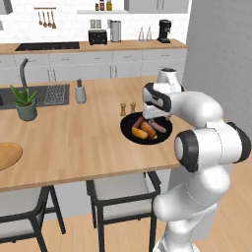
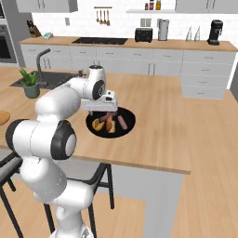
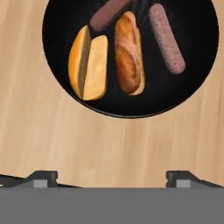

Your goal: Place one bun and one sausage from the bowl on each plate.

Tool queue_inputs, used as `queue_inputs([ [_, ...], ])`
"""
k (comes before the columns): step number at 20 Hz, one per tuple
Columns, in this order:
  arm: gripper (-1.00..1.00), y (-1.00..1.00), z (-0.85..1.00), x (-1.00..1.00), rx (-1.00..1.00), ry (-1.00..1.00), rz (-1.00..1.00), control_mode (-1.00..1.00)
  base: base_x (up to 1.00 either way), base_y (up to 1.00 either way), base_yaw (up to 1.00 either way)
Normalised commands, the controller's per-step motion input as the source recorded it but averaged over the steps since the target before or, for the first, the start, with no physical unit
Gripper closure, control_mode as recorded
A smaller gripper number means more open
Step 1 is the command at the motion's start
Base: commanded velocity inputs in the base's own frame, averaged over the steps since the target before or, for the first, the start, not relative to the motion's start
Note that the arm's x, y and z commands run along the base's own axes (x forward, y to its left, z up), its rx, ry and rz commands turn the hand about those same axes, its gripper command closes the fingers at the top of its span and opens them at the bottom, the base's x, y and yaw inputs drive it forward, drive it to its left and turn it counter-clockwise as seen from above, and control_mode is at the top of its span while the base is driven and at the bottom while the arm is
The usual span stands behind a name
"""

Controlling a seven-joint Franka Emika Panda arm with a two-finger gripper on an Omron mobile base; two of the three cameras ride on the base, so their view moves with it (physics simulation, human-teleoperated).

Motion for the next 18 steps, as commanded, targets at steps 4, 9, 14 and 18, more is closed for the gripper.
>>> queue_inputs([
  [4, -1.0, 0.0, -0.72, 0.8, 0.0, 0.06, 0.03, -1.0, 0.0, 0.0, 0.0],
  [9, -1.0, 0.0, -0.49, 0.75, 0.0, 0.0, 0.0, -1.0, 0.0, 0.0, 0.0],
  [14, -1.0, 0.0, -0.47, 0.55, 0.0, 0.06, 0.0, -1.0, 0.0, 0.0, 0.0],
  [18, -1.0, 0.0, -0.53, 0.45, 0.0, 0.03, 0.0, -1.0, 0.0, 0.0, 0.0],
])
